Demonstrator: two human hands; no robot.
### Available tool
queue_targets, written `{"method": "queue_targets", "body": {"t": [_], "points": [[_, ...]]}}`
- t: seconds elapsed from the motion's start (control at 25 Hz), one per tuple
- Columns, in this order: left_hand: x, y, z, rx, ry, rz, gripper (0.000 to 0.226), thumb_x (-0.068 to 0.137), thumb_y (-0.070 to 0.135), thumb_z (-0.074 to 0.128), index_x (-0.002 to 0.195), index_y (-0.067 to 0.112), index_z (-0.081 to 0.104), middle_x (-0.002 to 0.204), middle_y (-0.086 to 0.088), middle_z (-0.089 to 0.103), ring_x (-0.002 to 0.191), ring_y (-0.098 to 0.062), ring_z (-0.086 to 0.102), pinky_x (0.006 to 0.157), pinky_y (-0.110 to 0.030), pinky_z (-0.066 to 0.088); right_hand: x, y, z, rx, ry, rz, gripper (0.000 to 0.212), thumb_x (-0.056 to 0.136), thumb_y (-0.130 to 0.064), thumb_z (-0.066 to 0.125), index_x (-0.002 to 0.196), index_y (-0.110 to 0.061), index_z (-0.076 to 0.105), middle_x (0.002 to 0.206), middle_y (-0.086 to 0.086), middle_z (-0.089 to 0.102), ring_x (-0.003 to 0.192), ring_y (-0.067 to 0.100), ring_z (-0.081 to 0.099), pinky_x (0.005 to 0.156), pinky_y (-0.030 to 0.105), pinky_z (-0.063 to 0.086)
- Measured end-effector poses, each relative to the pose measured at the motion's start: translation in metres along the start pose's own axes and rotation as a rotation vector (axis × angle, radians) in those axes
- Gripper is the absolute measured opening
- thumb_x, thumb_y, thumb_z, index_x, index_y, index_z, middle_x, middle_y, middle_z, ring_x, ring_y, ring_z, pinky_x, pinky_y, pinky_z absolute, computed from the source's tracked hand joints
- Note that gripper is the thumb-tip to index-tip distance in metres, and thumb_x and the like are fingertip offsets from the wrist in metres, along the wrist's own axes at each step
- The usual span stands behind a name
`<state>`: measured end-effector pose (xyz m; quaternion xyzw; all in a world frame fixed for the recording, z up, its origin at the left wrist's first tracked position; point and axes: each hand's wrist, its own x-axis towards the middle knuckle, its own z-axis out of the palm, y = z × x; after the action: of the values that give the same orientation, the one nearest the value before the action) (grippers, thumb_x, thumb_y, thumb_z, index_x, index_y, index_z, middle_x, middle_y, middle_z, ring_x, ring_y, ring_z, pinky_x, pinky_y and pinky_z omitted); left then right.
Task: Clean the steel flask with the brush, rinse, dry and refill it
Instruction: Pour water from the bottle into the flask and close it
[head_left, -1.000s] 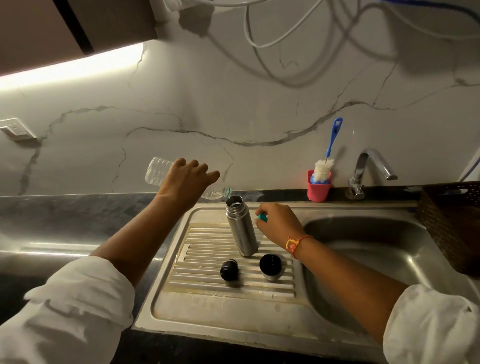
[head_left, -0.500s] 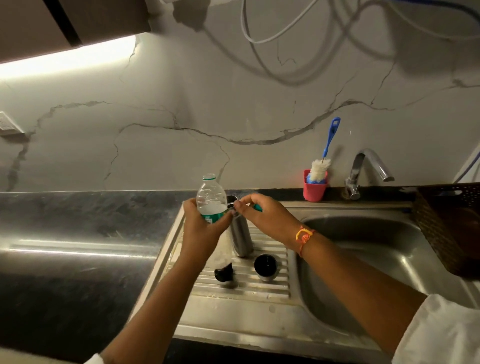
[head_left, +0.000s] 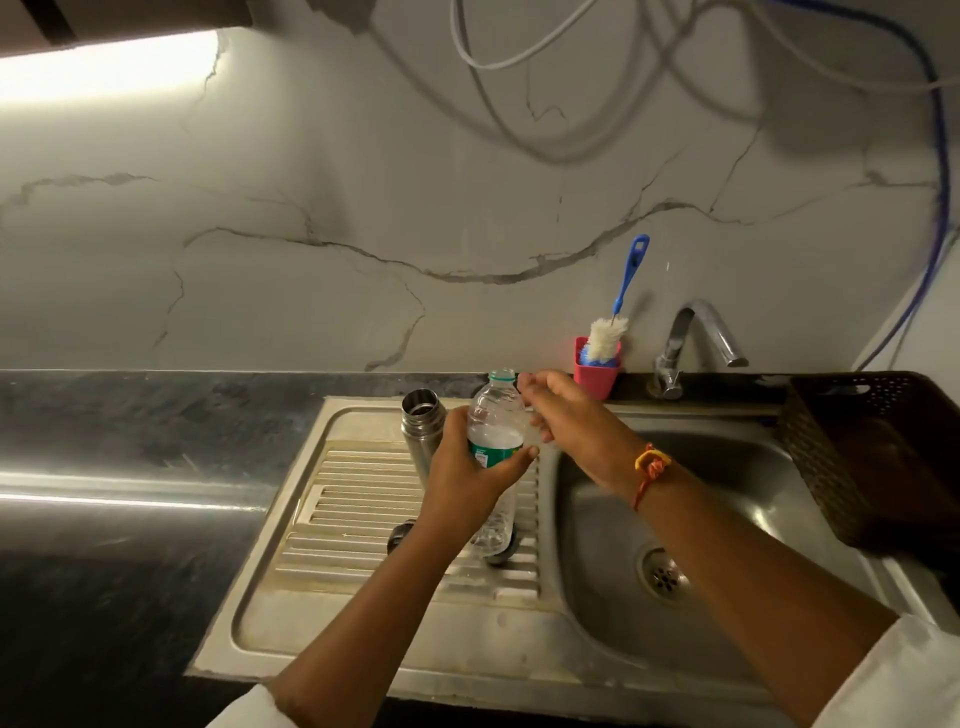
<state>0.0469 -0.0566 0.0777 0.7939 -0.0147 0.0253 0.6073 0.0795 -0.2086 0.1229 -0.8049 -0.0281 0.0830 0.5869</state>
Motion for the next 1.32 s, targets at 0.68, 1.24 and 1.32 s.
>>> {"method": "queue_targets", "body": {"t": [0.68, 1.24, 1.32], "points": [[-0.009, -0.014, -0.015, 0.186, -0.17, -0.085, 0.07, 0.077, 0.031, 0.089, 0.136, 0.027, 0.051, 0.114, 0.017, 0.063, 0.103, -0.007, 0.067, 0.093, -0.031, 0.06, 0.01, -0.009, -0.026, -0.332, -0.241, -0.199, 0.031, 0.1, -0.014, 0.055, 0.128, -0.022, 0.066, 0.127, -0.004, 0.066, 0.113, 0.01, 0.062, 0.094, 0.021, 0.053], [-0.012, -0.004, -0.038, 0.083, -0.363, -0.226, 0.059, 0.076, 0.023, 0.09, 0.129, 0.023, 0.063, 0.116, 0.002, 0.073, 0.11, -0.019, 0.07, 0.1, -0.041, 0.057, 0.005, -0.016, -0.039, -0.338, -0.33, -0.219, 0.027, 0.089, -0.016, 0.072, 0.115, -0.022, 0.073, 0.102, -0.015, 0.073, 0.096, 0.0, 0.068, 0.084, 0.015, 0.055], [-0.012, 0.0, -0.033, 0.361, -0.282, -0.094, 0.071, 0.075, 0.026, 0.09, 0.137, 0.023, 0.057, 0.123, 0.007, 0.068, 0.115, -0.015, 0.066, 0.098, -0.033, 0.057, 0.004, -0.015, -0.04, -0.326, -0.317, -0.157, 0.024, 0.088, -0.021, 0.073, 0.111, -0.016, 0.074, 0.098, -0.006, 0.075, 0.089, 0.004, 0.072, 0.078, 0.016, 0.057]]}}
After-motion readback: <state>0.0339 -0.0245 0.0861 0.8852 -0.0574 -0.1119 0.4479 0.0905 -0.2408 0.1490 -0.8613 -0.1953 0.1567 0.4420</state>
